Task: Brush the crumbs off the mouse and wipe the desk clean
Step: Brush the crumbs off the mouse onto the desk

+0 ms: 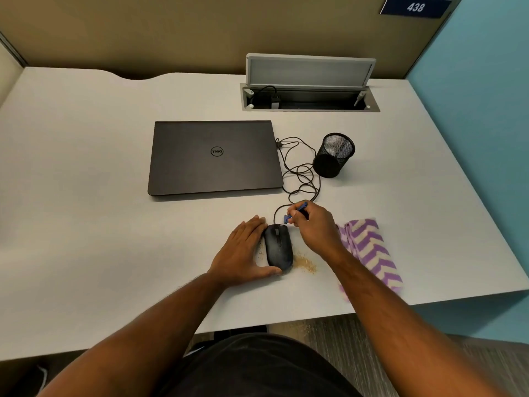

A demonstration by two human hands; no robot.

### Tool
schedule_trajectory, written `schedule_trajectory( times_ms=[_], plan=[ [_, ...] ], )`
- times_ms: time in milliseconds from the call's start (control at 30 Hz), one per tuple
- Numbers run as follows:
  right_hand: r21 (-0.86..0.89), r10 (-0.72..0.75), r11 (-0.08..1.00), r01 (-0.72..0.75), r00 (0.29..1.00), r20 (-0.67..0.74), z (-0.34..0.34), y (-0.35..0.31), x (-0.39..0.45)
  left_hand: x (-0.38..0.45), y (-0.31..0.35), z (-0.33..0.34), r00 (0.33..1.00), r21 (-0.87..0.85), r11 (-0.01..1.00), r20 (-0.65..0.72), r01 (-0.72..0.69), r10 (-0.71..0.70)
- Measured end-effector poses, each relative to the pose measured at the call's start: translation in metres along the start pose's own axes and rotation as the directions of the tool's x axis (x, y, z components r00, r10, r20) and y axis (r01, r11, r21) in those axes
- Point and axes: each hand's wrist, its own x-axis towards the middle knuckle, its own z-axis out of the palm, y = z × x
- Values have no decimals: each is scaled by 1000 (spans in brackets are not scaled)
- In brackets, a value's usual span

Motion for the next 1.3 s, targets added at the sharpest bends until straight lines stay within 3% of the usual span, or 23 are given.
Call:
schedule_trajectory(
  times_ms=[200,300,800,967,1100,1233,1300],
  plan=[
    [-152,-23,987,50,985,173,6,-11,14,-1,0,-1,1000,15,1000,-21,-23,23],
    [-87,-47,994,60,989,139,3,-18,19,-1,0,-1,1000,16,1000,-8,-18,19],
    [-245,-1,968,59,973,232,12,-23,35,0,-1,0,1000,42,999,-3,-13,13],
    [-148,-22,988,55,976,215,11,-30,32,0,0,-1,1000,47,999,-6,-20,20],
    [-191,-5,980,62,959,285,13,-30,31,0,0,-1,1000,39,999,-6,-15,15],
    [-166,-35,983,72,976,213,13,-30,28,0,0,-1,1000,30,999,-4,-20,20],
    [-194,-32,977,83,968,249,14,-27,26,0,0,-1,1000,30,999,-12,-26,26]
  ],
)
